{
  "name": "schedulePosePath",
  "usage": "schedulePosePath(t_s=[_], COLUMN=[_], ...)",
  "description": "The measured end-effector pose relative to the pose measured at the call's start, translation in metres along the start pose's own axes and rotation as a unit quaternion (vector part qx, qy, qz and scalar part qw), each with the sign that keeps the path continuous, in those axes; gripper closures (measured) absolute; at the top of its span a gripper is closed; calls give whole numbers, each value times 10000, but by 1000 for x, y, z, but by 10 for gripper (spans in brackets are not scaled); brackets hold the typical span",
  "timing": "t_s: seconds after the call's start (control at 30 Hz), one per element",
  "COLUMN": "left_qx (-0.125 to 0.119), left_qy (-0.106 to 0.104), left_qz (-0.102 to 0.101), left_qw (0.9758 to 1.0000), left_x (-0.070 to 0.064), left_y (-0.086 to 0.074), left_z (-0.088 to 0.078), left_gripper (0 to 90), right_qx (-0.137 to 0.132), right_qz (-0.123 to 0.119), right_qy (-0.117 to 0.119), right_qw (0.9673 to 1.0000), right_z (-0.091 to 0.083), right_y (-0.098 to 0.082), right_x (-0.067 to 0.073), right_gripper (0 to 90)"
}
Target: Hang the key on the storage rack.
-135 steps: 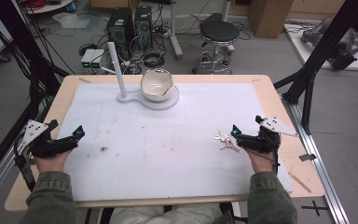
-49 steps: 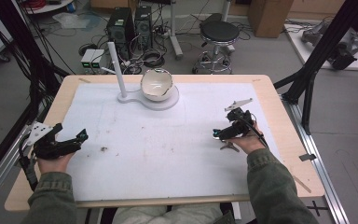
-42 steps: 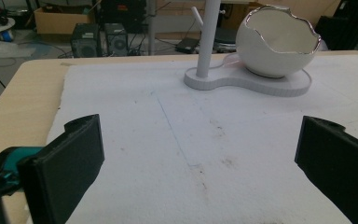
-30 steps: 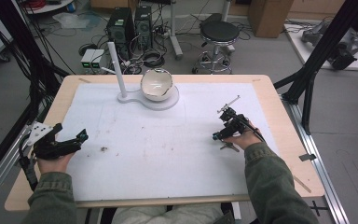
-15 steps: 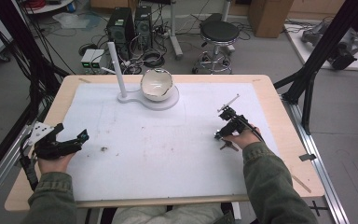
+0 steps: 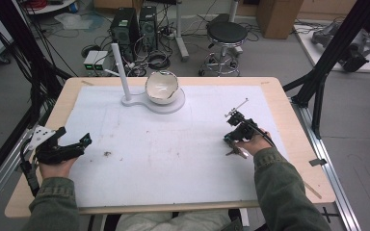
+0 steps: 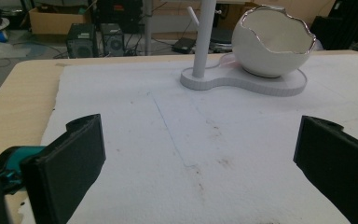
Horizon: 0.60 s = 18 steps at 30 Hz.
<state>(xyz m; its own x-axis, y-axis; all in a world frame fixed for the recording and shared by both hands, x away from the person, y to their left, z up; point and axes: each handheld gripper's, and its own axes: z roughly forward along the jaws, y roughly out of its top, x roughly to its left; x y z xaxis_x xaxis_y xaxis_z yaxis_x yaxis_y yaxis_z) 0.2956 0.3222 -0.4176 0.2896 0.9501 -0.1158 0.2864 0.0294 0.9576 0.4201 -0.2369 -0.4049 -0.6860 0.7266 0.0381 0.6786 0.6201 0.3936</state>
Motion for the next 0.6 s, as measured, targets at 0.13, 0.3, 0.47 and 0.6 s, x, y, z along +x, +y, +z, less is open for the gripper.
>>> schedulePosePath(t_s=[0.13, 0.3, 0.47, 0.6], left_qx=[-50, -106, -125, -136], left_qy=[-70, -95, -87, -73], left_qz=[-64, -154, -168, -186], left_qw=[9999, 9998, 9997, 9997], left_x=[0, 2, 2, 2], left_y=[1, 1, 1, 1], left_z=[-1, -1, -1, -1], left_gripper=[24, 25, 25, 24], right_qx=[-467, -989, -1362, -1646], right_qz=[93, 233, 281, 314], right_qy=[-114, -211, -290, -270], right_qw=[9988, 9946, 9899, 9855], right_z=[-17, -39, -52, -58], right_y=[-4, -11, -16, -16], right_x=[1, 3, 7, 10], right_gripper=[832, 832, 832, 832])
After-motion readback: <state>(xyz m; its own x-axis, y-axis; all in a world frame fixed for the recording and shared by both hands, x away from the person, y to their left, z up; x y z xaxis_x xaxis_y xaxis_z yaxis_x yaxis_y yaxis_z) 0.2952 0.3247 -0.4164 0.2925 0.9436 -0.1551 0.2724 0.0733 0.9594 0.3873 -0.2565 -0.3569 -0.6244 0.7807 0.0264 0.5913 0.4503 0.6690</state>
